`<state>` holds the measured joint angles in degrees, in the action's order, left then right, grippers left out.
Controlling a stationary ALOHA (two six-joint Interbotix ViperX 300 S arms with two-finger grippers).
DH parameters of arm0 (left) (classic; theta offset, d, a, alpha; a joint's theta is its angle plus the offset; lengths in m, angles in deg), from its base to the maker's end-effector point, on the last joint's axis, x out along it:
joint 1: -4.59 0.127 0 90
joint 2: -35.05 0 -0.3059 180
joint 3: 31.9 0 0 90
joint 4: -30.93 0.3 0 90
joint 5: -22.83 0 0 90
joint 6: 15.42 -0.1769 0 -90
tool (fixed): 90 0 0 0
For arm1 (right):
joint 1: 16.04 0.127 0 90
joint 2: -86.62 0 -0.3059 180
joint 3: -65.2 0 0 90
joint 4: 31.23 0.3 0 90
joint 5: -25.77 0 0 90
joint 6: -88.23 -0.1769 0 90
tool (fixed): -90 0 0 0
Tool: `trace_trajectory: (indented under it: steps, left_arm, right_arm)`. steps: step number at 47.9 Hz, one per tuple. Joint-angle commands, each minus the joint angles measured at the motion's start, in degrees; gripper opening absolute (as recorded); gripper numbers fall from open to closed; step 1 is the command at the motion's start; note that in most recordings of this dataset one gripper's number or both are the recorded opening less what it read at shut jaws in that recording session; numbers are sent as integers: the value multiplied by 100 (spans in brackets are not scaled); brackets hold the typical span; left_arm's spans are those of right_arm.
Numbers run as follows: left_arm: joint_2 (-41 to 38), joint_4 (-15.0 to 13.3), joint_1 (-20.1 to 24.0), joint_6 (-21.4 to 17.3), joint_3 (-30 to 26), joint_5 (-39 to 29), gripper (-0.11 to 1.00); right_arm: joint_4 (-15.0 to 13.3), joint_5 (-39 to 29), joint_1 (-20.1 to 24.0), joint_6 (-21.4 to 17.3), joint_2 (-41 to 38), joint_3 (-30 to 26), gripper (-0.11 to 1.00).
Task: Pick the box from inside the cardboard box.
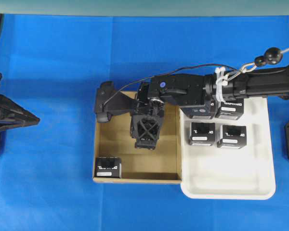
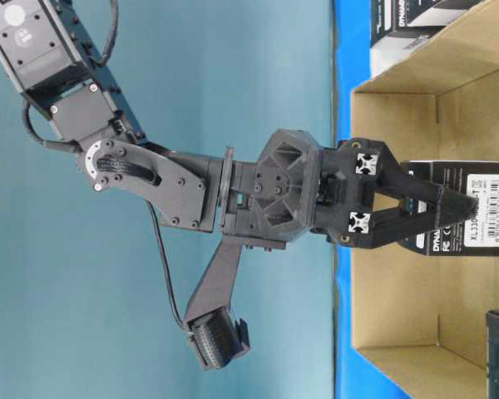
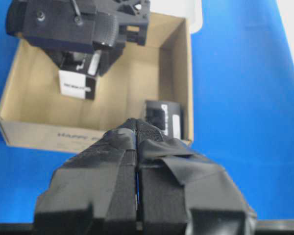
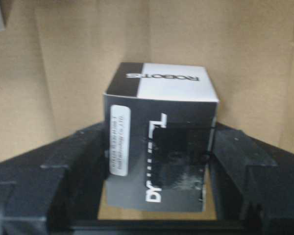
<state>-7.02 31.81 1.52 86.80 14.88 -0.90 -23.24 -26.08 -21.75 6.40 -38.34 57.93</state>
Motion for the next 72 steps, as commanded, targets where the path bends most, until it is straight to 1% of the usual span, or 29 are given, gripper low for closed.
trace_trajectory:
  steps: [1,5,10,20,28,35,41,47,50,55,59,72]
  left_arm:
    - [-44,18,-9,0,-141,26,-7]
    - [-44,18,-9,0,-149,26,-7]
    - [-44,18,-9,0,-149,26,-7]
    - [-44,18,0,0,-141,26,-7]
    - [-44,18,44,0,-141,26,-7]
    - [-44,18,44,9,-132,35,-7]
    - [-53,18,35,0,-132,26,-7]
    - [-44,18,18,0,-132,26,-7]
    - [-53,18,9,0,-132,26,-7]
    - [-44,18,18,0,-132,26,-7]
    - [-53,18,9,9,-123,26,-7]
    - [-53,18,9,18,-132,53,-7]
  right_arm:
    - [0,-9,70,0,-18,-44,61]
    - [0,-26,105,-26,26,-88,61]
    - [18,-308,105,-53,211,-272,61]
    - [18,-1573,26,-44,800,-879,61]
    - [9,-2628,26,-97,1301,-1670,61]
    - [0,-3480,44,-299,1512,-2285,61]
    - [0,-3964,176,-483,1617,-2698,61]
    - [-18,-4078,325,-694,1784,-3015,61]
    - [-97,-4166,369,-817,1872,-3076,61]
    - [-308,-4447,448,-984,1995,-3111,61]
    - [-431,-4526,527,-1063,2145,-3155,61]
    - [-527,-4632,756,-1485,2496,-3138,61]
